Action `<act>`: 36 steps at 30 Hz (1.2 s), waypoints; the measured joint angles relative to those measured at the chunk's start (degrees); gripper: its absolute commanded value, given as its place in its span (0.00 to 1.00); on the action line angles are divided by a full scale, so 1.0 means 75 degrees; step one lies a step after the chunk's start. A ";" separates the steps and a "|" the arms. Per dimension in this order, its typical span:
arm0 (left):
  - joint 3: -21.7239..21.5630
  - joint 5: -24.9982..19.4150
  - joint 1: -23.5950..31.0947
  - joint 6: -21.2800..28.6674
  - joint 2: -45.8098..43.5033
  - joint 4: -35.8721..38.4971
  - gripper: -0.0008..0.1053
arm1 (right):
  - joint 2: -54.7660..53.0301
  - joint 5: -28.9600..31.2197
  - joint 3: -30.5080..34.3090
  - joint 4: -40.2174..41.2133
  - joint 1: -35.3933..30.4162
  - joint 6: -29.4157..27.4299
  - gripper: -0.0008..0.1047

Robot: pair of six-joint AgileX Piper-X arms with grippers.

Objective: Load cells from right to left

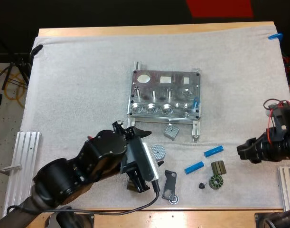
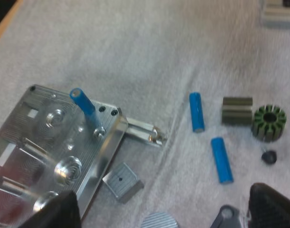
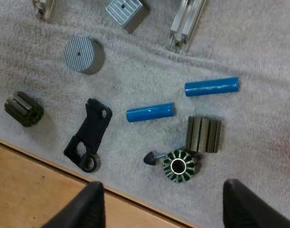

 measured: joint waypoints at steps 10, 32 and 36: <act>0.0000 0.0020 -0.0015 0.0396 0.1417 0.0000 0.67 | -0.0581 0.0004 0.0047 0.0017 0.0000 0.0290 0.52; -0.0010 0.1358 -0.0258 0.0943 0.3440 -0.0862 0.67 | -0.0749 0.0004 0.0047 0.0030 0.0000 0.0615 0.52; -0.0010 0.1358 -0.0654 0.0896 0.3947 -0.0972 0.67 | -0.0749 0.0004 0.0047 0.0030 0.0000 0.0615 0.52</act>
